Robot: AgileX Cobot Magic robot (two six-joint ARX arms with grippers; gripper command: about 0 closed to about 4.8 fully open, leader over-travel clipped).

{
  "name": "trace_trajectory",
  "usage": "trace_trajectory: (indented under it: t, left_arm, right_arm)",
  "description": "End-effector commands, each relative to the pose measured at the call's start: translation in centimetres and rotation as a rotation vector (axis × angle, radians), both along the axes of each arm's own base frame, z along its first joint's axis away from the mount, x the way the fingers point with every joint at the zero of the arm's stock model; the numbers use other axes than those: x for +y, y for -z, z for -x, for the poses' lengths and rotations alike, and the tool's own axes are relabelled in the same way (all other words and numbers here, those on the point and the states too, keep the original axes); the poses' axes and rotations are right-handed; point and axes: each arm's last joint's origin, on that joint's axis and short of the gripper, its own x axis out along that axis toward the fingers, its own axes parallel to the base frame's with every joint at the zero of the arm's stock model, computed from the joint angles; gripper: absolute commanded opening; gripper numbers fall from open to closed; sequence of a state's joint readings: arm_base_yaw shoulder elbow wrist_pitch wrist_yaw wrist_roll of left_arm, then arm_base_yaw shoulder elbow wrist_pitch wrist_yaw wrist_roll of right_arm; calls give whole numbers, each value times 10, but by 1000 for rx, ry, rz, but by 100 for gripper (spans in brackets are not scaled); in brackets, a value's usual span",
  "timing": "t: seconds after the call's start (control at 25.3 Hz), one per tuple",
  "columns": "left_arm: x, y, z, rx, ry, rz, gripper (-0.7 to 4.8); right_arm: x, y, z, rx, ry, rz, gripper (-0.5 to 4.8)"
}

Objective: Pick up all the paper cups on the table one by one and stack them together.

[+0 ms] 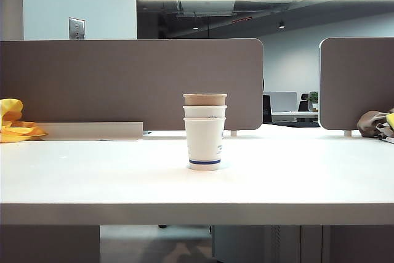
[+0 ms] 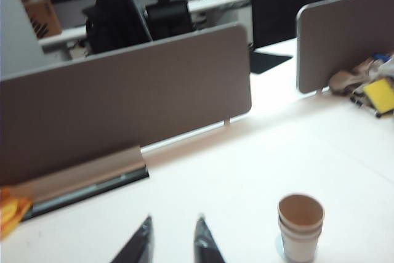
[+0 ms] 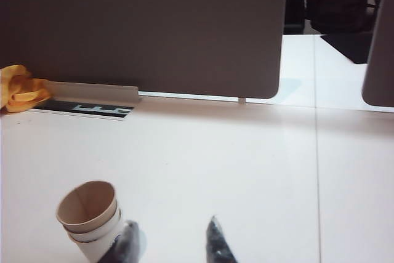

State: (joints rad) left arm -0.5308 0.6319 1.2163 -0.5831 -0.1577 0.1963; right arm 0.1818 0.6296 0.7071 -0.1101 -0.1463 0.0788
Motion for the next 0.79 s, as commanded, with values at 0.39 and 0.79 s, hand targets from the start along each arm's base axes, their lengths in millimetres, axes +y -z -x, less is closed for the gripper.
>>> trace_trajectory:
  t: [0.39, 0.79]
  left_arm:
    - [22, 55, 34, -31, -73, 66, 89]
    - [22, 128, 30, -33, -144, 118, 89]
  right_arm:
    - [-10, 26, 42, -91, 84, -13, 144]
    - [-13, 88, 60, -98, 84, -14, 144]
